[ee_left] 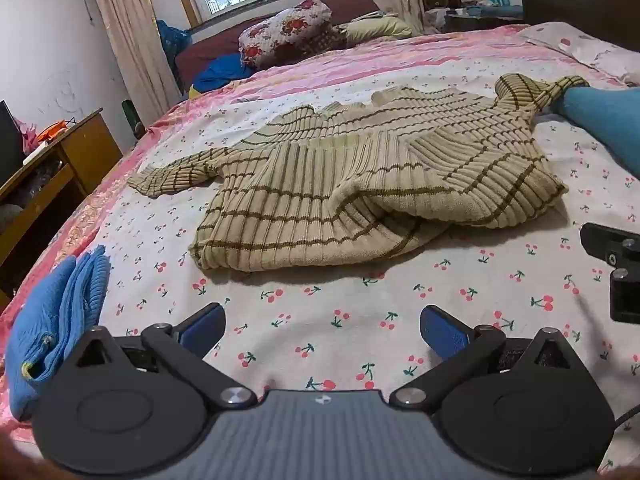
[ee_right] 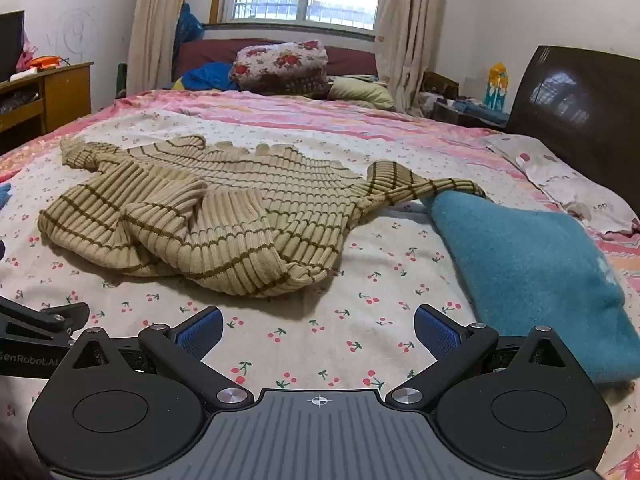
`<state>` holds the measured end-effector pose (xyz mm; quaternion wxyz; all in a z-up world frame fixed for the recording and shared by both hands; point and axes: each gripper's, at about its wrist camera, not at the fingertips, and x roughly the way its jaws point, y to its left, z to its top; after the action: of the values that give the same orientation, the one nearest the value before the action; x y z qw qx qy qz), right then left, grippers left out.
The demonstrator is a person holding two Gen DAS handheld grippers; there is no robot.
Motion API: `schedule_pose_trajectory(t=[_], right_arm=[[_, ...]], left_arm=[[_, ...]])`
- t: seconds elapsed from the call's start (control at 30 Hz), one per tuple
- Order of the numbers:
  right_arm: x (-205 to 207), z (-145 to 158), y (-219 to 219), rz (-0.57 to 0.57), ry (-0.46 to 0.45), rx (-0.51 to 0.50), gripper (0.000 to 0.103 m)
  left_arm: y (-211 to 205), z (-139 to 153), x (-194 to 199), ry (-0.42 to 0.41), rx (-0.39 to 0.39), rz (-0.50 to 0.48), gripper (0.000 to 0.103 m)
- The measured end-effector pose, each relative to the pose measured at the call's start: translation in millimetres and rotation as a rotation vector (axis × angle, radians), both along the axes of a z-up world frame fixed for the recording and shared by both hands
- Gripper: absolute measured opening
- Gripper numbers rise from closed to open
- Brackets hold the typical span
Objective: Fold small clothes
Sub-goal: 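Move both grippers open toward the crumpled beige striped sweater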
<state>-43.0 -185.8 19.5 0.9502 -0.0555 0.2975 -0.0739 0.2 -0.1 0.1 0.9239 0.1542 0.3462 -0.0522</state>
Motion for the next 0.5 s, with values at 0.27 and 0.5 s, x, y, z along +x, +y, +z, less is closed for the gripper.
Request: schedule_pose_trajectory(t=[0.27,0.5], right_arm=[[1.4,-1.7,-0.2,0.001,0.008,-0.003,0.099],[5.3,-2.1,-0.9,0.008,0.007,-0.002,0.096]], left_arm=[[11.1,-4.3,-5.1,0.009,-0.025,0.003,0.103],[9.2,-6.4,0.0,0.023,-0.004,0.015,0.103]])
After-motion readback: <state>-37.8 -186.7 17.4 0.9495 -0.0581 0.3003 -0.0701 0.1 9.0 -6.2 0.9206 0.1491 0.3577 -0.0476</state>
